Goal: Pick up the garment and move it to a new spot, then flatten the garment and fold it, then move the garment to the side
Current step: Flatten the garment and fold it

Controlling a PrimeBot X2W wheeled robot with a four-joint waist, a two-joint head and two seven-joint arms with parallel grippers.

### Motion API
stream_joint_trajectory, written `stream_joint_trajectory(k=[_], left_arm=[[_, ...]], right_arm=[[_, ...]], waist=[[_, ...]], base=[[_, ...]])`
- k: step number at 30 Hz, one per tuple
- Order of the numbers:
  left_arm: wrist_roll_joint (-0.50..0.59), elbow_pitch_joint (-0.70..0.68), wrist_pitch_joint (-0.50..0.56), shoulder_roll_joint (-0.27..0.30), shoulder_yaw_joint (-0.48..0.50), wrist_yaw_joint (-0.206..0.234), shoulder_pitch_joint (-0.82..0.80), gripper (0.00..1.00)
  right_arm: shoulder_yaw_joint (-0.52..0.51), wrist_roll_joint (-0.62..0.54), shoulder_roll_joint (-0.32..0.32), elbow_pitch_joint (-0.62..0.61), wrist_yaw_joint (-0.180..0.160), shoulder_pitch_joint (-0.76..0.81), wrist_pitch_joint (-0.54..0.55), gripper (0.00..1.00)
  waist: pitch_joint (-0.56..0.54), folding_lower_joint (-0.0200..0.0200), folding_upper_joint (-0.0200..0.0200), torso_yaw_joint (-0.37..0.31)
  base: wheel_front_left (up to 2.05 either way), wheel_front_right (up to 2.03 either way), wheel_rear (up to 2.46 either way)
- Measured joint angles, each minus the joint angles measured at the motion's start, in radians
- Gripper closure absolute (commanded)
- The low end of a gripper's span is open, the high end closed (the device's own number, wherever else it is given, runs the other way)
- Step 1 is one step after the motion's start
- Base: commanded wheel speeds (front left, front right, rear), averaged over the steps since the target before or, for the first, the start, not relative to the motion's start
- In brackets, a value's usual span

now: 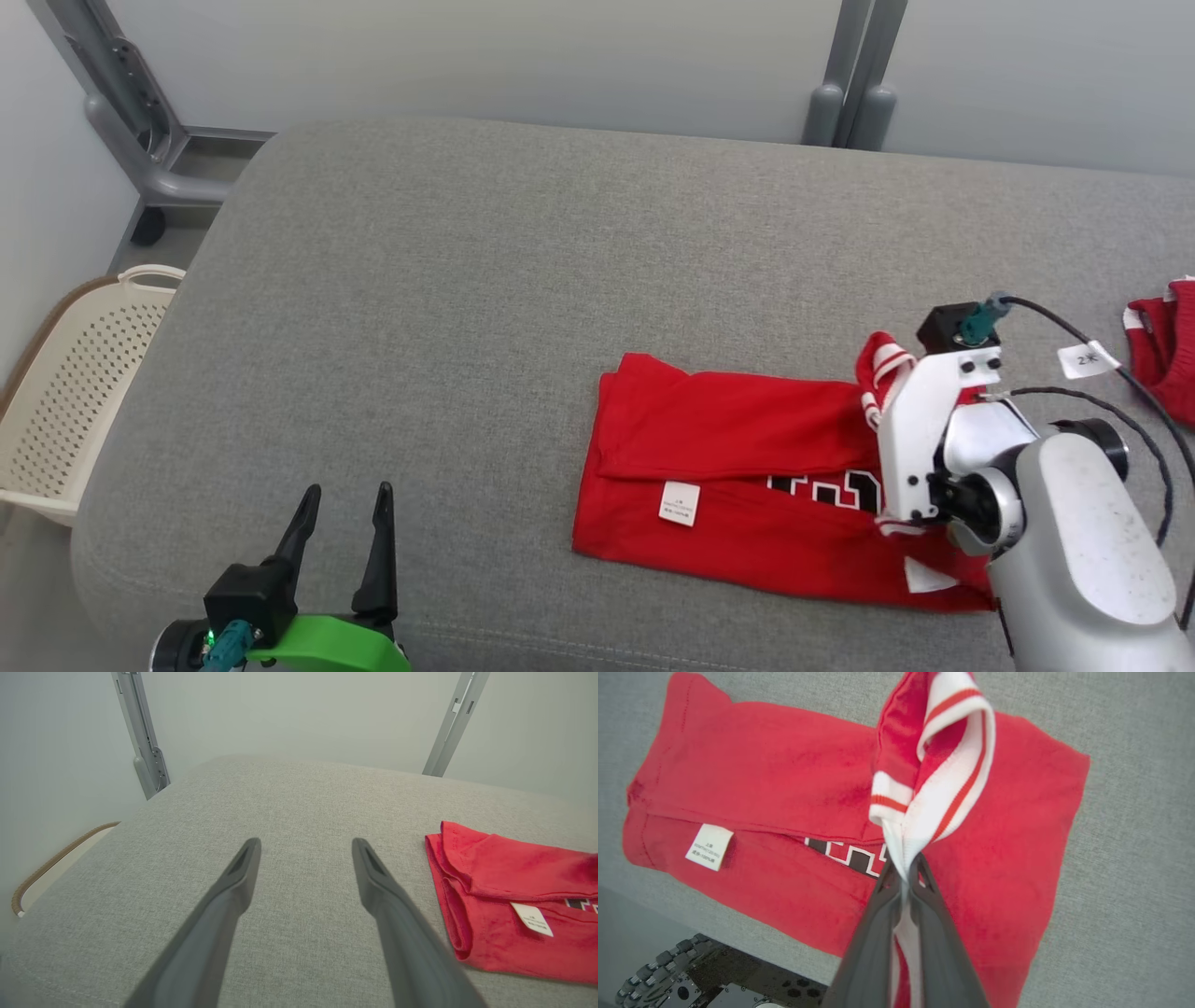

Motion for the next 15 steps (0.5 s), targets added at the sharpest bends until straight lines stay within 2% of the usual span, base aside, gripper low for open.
stream_joint_trajectory(k=[8,15], left_arm=[[0.002,0.004,0.0,-0.002,-0.011,-0.003,0.001,0.0],[0.002,0.009,0.0,-0.005,-0.019,-0.005,0.0,0.0]], right_arm=[[0.091,0.039,0.044,0.146,0.0,-0.074,-0.076,1.0],[0.174,0.138,0.049,0.251,0.0,-0.139,-0.131,1.0]], waist=[[-0.003,0.0,0.0,0.035],[0.001,0.0,0.0,0.061]], base=[[0.0,0.0,0.0],[0.0,0.0,0.0]])
